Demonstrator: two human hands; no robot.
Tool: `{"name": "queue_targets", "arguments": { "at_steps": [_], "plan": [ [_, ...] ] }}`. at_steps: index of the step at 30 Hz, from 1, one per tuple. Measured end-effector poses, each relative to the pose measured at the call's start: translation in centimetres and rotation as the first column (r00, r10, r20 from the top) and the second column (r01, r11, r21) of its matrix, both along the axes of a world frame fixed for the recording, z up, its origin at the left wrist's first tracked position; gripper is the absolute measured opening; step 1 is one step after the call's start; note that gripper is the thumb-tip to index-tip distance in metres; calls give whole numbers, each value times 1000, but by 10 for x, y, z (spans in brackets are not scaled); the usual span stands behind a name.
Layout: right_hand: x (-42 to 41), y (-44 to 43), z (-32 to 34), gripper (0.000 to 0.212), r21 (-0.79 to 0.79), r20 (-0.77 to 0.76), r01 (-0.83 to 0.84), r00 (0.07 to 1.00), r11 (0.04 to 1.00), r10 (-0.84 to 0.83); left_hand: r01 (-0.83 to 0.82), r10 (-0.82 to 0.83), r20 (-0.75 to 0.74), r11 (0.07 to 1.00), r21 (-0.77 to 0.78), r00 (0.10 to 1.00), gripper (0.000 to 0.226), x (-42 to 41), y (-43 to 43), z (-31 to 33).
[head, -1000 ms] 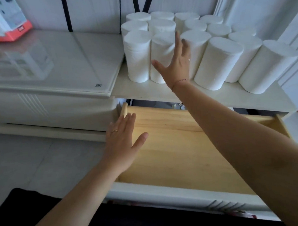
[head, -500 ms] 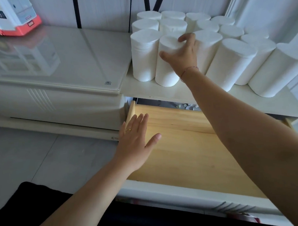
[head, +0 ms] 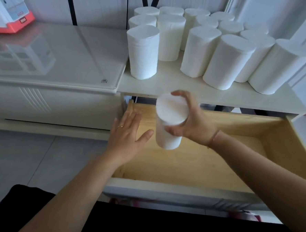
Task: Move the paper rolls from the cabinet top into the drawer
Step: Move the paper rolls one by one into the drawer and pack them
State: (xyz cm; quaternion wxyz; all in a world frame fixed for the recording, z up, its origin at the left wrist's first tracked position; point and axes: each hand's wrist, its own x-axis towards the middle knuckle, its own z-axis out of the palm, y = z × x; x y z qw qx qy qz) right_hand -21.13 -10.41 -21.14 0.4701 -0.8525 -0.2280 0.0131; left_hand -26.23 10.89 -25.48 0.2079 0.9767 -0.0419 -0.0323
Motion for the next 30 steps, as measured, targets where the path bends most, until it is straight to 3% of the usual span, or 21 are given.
{"name": "queue_targets", "arguments": {
  "at_steps": [4,10,14,17,22,27,30],
  "plan": [
    [6,-3,-48,81,-117,-158,14,987,993,-32,-31,36,-92,998,56,995,92,9,9,-7],
    [18,1,-69,100,-222,-143,56,986,974,-89,-19,26,-129,998,54,991,96,9,8,-9],
    [34,-14,-60,122,-369,-281,-136,959,920,29,11,-3,-165,999,47,986,95,13,10,-4],
    [43,-28,-53,119,-371,-327,-233,939,899,108,37,-36,-150,999,9,988,93,28,16,5],
    [42,-17,-49,113,-457,-247,-184,966,870,75,-3,-3,-61,995,-101,998,87,47,7,2],
    [23,24,-59,97,-572,-93,74,984,817,-154,9,-3,60,994,-108,998,83,47,1,-15],
    [18,35,-63,83,-566,-38,125,983,815,-177,19,-7,81,989,-144,997,81,49,3,-19]
  ]
}}
